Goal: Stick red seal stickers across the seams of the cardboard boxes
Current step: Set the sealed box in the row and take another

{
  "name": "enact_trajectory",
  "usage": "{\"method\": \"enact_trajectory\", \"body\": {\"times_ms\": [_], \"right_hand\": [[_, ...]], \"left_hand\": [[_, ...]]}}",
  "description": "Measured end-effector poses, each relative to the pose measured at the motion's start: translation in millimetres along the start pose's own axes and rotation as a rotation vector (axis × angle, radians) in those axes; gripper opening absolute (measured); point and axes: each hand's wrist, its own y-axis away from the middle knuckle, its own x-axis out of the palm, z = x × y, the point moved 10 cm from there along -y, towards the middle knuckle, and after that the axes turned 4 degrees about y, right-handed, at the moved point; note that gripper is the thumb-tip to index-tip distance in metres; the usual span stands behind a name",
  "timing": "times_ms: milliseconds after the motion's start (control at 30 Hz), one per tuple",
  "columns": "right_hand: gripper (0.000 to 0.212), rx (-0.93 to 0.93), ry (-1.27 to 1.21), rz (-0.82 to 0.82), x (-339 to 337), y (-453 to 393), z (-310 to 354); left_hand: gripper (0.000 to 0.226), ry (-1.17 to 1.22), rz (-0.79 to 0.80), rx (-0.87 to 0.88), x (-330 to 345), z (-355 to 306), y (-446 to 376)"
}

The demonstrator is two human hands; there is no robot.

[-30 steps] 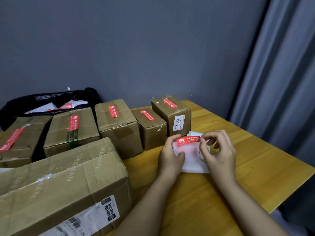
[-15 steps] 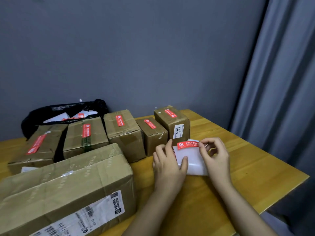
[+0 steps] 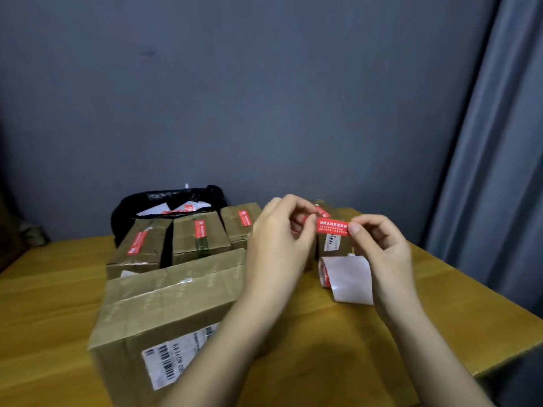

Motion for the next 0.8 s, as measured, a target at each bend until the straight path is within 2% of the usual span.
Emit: {"method": "enact_trajectory", "body": {"times_ms": [133, 233, 367, 633, 800], "right_hand": [[0.002, 0.096, -0.032, 0.153, 55, 10, 13], [0.008, 0.036, 0.002, 0.301, 104, 18, 28], [0.018, -0.006, 0.165, 0.447, 156, 30, 30], [0.017, -0.006, 0.500, 0.588, 200, 42, 18], [0.016, -0.005, 0.580, 0.660, 204, 38, 19]], "left_hand": [[0.010, -0.036, -0.034, -0.036, -62, 7, 0], [0.011, -0.128, -0.062, -0.124, -110, 26, 8], [0.010, -0.329, -0.073, -0.228, -155, 50, 22], [0.007, -0.501, -0.033, -0.375, -183, 73, 43], [0.005, -0.573, 0.019, -0.394, -179, 78, 42]]}}
